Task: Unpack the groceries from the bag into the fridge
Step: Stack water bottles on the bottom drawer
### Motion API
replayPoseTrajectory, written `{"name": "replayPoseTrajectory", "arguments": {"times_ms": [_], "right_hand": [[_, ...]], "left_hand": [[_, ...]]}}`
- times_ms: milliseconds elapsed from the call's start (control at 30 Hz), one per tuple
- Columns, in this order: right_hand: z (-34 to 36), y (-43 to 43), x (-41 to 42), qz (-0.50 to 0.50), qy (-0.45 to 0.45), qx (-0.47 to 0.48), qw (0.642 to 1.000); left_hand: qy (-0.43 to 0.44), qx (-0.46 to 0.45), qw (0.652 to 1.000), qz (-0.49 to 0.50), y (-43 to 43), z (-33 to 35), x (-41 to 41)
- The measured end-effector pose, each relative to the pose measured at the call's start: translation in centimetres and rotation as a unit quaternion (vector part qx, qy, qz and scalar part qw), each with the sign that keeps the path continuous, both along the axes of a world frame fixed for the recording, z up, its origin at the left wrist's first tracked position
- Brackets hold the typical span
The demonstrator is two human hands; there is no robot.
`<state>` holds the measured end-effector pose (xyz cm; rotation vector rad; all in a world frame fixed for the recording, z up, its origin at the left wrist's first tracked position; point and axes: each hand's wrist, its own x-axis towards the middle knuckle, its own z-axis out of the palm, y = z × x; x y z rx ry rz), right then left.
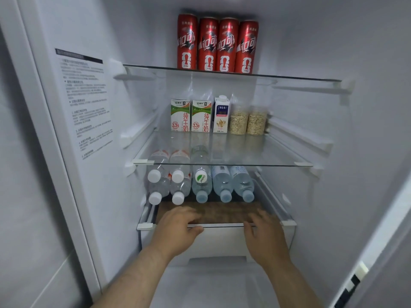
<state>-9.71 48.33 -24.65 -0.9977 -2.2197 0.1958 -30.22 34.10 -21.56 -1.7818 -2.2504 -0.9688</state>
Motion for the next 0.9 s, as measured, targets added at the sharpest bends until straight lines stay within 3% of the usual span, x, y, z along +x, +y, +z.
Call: {"name": "replayPoseTrajectory", "arguments": {"times_ms": [133,267,367,533,900], "right_hand": [[0.1,0.0,0.4,0.005,-0.033,-0.022,0.999],[0.8,-1.3,1.3,0.008,-0.131,-0.068,0.989],[1.3,-1.9,1.8,0.035,-0.108,-0.088,0.99],[2.6,-2.8,2.8,0.06,-0.049,-0.125,0.989],[4.6,-7.2,5.5,0.076,-0.077,-0.124,0.986]], "left_hand": [[-0.001,-0.013,1.0,0.012,-0.2,0.4,0.6],[0.005,-0.055,0.998,0.008,-0.7,1.0,1.4],[0.0,-0.098,0.995,0.027,-1.4,0.9,2.7],[-0.024,-0.066,0.997,0.039,-2.9,1.1,4.9],[-0.037,-0.122,0.989,0.078,-7.6,2.1,8.6]]}}
